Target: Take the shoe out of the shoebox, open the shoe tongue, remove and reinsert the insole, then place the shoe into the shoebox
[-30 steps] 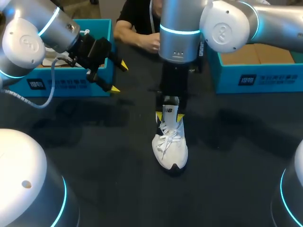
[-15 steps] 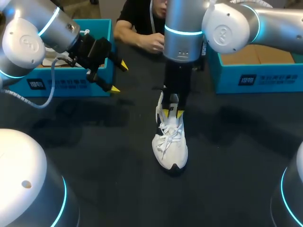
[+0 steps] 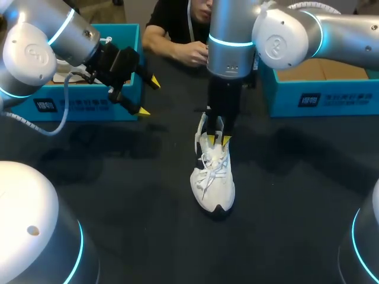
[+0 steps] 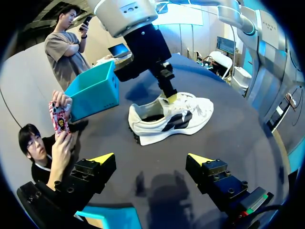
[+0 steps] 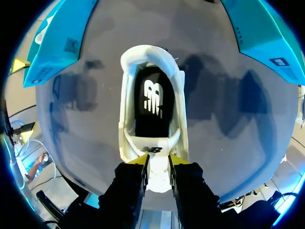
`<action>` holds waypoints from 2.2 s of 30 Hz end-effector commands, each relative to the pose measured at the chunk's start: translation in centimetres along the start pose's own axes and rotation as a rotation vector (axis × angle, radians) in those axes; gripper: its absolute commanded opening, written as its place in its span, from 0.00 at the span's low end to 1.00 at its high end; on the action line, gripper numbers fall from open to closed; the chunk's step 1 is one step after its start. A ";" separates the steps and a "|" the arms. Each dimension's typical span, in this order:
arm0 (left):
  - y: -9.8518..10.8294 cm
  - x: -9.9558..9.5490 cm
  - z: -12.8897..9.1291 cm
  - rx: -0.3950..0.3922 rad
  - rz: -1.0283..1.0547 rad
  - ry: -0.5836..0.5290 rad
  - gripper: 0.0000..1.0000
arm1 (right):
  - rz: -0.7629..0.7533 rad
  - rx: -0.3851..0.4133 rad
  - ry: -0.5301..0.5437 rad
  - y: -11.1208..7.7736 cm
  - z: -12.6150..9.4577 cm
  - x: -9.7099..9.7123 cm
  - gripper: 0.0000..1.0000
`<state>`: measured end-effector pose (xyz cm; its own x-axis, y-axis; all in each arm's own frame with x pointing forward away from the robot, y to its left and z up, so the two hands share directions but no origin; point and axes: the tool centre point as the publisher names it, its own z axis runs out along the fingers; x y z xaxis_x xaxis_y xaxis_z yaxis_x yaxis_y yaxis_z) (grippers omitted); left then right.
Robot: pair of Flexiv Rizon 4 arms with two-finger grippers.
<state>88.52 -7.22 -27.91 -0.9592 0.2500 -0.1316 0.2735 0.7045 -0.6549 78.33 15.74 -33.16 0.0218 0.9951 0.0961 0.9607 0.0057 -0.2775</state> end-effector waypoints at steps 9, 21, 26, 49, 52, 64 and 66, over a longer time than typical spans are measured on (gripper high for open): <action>0.0 0.1 -0.1 -0.003 0.000 0.000 1.00 | -0.026 -0.024 0.005 1.8 1.0 0.1 0.29; 0.0 0.1 -0.1 -0.003 0.000 0.000 1.00 | -0.067 -0.029 -0.055 1.2 -1.9 0.4 0.34; 0.0 0.1 -0.1 -0.003 0.000 0.000 1.00 | -0.069 -0.032 -0.045 1.7 -0.9 0.5 0.34; 0.0 0.1 -0.1 -0.003 0.000 0.000 1.00 | -0.416 -0.150 -0.222 2.4 -3.3 -0.4 0.47; 0.0 0.1 -0.1 -0.003 0.000 0.000 1.00 | -0.521 -0.185 -0.277 2.9 -4.4 -0.5 0.49; 0.0 0.1 -0.1 -0.003 0.000 0.000 1.00 | -0.840 -0.264 -0.413 5.7 -5.5 -0.6 0.68; 0.0 0.1 -0.1 -0.003 0.000 0.000 1.00 | -0.921 -0.274 -0.432 6.6 -5.4 -0.4 0.93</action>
<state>88.52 -7.23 -27.91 -0.9592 0.2501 -0.1317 0.2736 0.7044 -0.6549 85.99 14.44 -29.57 -0.7357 0.6527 -0.1809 0.6681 0.7432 -0.0358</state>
